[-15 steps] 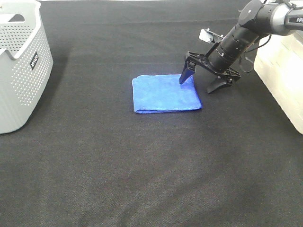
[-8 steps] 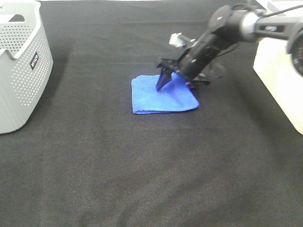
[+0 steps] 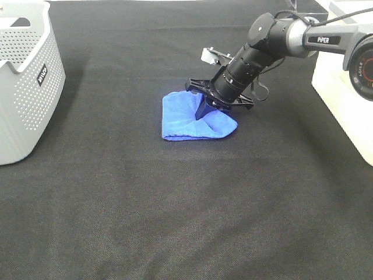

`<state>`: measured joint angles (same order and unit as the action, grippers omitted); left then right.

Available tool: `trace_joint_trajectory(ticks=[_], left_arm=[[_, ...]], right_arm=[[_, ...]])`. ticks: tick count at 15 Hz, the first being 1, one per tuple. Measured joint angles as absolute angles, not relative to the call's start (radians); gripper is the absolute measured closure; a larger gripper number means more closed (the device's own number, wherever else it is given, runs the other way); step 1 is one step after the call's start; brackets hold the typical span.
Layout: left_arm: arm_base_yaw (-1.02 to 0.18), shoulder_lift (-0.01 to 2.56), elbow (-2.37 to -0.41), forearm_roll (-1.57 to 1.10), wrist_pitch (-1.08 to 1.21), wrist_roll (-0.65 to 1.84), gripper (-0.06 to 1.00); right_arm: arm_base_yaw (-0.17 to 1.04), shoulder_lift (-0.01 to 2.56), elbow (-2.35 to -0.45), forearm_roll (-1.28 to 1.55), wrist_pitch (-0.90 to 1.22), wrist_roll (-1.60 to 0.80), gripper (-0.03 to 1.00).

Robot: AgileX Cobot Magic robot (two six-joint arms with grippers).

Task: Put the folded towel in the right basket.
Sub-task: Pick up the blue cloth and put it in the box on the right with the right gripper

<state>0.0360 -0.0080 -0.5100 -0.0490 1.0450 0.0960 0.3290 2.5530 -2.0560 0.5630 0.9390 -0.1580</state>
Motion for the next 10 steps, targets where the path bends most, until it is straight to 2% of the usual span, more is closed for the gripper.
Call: trace_joint_trajectory(ticks=[3,7,10], left_arm=[[0.036,-0.008,-0.51,-0.049,1.045,0.096,-0.04],[0.036,-0.008,-0.51,-0.049,1.045,0.096,-0.04],[0.036,-0.008,-0.51,-0.049,1.045,0.096,-0.04]], right_arm=[[0.334,2.455,-2.031,0.494,1.083,-0.158,0.78],[0.337,2.275,-2.031,0.471,1.104,-0.158,0.78],[0.312,2.129,-2.031,0.345,1.135,-0.153,0.78]])
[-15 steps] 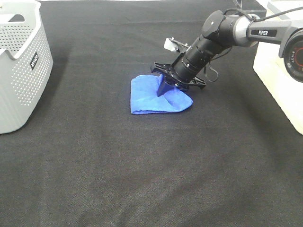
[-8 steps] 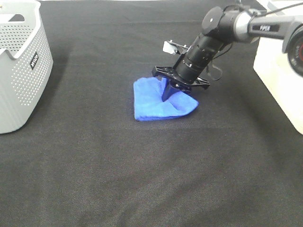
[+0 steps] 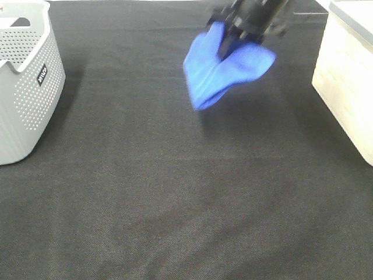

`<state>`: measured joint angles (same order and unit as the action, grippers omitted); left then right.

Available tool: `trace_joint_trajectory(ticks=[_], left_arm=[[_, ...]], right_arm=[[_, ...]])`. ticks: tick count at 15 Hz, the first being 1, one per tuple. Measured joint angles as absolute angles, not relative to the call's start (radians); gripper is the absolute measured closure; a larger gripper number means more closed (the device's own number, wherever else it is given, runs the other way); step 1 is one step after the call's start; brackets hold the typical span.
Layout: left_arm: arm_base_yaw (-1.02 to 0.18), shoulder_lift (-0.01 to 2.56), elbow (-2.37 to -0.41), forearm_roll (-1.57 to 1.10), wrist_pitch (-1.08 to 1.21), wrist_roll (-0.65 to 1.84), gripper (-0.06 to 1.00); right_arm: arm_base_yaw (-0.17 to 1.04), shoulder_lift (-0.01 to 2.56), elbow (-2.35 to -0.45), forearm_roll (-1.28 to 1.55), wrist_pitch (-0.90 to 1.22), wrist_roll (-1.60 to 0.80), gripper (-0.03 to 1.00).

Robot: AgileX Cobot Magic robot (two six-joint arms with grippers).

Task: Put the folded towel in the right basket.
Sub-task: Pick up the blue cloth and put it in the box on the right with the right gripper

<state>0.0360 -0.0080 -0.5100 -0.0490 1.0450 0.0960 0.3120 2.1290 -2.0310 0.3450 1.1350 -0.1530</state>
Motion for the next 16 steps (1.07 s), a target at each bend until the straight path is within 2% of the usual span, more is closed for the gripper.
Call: trace_joint_trajectory(ticks=[1,3,5,6,9,13,14,15,16], left_arm=[[0.036,-0.008,-0.51,-0.049,1.045,0.096,-0.04],[0.036,-0.008,-0.51,-0.049,1.045,0.096,-0.04],[0.036,-0.008,-0.51,-0.049,1.045,0.096,-0.04],[0.036,-0.008,-0.51,-0.049,1.045,0.096,-0.04],[0.036,-0.008,-0.51,-0.049,1.045,0.096,-0.04],[0.036,-0.008,-0.51,-0.049,1.045,0.096,-0.04],[0.036,-0.008,-0.51,-0.049,1.045,0.096,-0.04],[0.036,-0.008,-0.51,-0.049,1.045,0.096,-0.04],[0.036,-0.008,-0.51,-0.049,1.045,0.096,-0.04]], right_arm=[[0.312,2.129,-2.031,0.345,1.135,-0.153,0.78],[0.223,2.028,-2.031,0.312,1.173,-0.148,0.78],[0.098,1.937,-2.031,0.307,1.181,-0.148,0.78],[-0.022,1.892,-2.031,0.307,1.181,-0.148,0.78],[-0.219,1.887,-2.031,0.298,1.18,-0.147,0.78],[-0.324,1.947,-2.031,0.299,1.12,-0.147,0.78],[-0.325,1.97,-2.031,0.299,1.117,-0.147,0.74],[-0.324,1.992,-2.031,0.3,1.116,-0.147,0.58],[-0.314,2.018,-2.031,0.263,1.108,-0.147,0.2]])
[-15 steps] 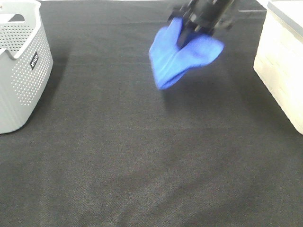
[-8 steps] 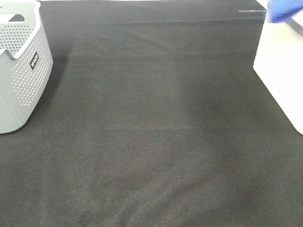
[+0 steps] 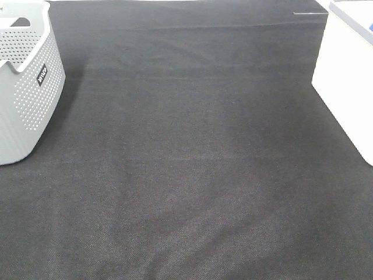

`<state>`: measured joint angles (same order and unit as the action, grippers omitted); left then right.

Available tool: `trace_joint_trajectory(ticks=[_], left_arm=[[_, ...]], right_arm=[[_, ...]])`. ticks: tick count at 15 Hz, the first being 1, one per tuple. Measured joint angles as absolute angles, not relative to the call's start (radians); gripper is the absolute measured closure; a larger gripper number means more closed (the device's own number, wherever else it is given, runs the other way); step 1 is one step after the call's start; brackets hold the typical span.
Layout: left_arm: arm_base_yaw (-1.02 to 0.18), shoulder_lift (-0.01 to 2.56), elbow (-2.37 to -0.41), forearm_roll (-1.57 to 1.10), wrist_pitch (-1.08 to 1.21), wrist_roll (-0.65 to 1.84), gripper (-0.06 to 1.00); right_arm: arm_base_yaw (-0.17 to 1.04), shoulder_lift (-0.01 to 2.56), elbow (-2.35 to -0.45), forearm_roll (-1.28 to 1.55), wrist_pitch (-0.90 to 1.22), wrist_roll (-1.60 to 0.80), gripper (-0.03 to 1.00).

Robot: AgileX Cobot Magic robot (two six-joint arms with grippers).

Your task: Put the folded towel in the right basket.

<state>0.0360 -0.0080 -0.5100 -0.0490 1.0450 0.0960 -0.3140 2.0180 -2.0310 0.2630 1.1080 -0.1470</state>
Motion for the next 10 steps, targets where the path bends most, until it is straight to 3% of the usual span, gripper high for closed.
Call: trace_joint_trajectory(ticks=[1,3,6,10], left_arm=[[0.036,-0.008,-0.51,-0.049,1.045,0.096,-0.04],[0.036,-0.008,-0.51,-0.049,1.045,0.096,-0.04],[0.036,-0.008,-0.51,-0.049,1.045,0.096,-0.04],[0.036,-0.008,-0.51,-0.049,1.045,0.096,-0.04]], right_arm=[[-0.305,2.029,-2.031,0.213,1.099,-0.147,0.08],[-0.296,2.04,-2.031,0.185,1.099,-0.128,0.01],[-0.272,2.036,-2.031,0.18,1.101,-0.101,0.0],[-0.067,1.98,-2.031,0.176,1.15,-0.084,0.0]])
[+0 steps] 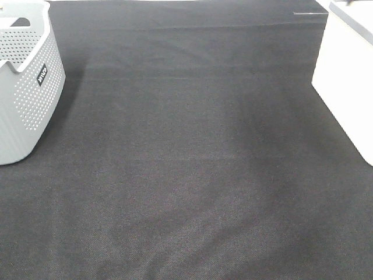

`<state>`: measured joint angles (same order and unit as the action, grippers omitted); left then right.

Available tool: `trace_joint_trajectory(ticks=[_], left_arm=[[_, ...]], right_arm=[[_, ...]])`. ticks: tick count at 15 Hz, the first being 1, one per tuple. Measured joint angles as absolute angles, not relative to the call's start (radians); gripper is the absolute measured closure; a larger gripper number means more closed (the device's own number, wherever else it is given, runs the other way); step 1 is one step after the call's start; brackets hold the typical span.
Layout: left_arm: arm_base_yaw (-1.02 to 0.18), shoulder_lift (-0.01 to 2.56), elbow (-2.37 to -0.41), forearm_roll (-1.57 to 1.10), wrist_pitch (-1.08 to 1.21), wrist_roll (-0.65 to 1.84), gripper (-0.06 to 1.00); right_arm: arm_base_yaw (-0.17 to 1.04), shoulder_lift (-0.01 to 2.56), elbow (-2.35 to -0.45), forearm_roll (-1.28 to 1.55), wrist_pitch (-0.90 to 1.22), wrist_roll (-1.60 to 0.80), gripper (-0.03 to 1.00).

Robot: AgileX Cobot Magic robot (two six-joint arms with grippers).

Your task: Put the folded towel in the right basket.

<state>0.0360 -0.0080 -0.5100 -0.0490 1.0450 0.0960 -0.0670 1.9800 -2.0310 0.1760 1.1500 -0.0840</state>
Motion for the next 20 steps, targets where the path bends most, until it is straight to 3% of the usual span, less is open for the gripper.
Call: trace_joint_trajectory(ticks=[4,10,15,20], left_arm=[[0.036,-0.008,-0.51,-0.049,1.045,0.096,-0.04],[0.036,-0.008,-0.51,-0.049,1.045,0.096,-0.04],[0.036,-0.008,-0.51,-0.049,1.045,0.096,-0.04],[0.036,-0.008,-0.51,-0.049,1.045,0.096,-0.04]], right_arm=[[0.014,1.9,-1.986,0.18,1.211,-0.07,0.0],[0.014,1.574,-1.66,0.173,1.21,-0.05,0.0],[0.014,1.033,-1.168,0.18,1.182,-0.053,0.0],[0.014,0.525,-0.901,0.155,1.182,-0.053,0.0]])
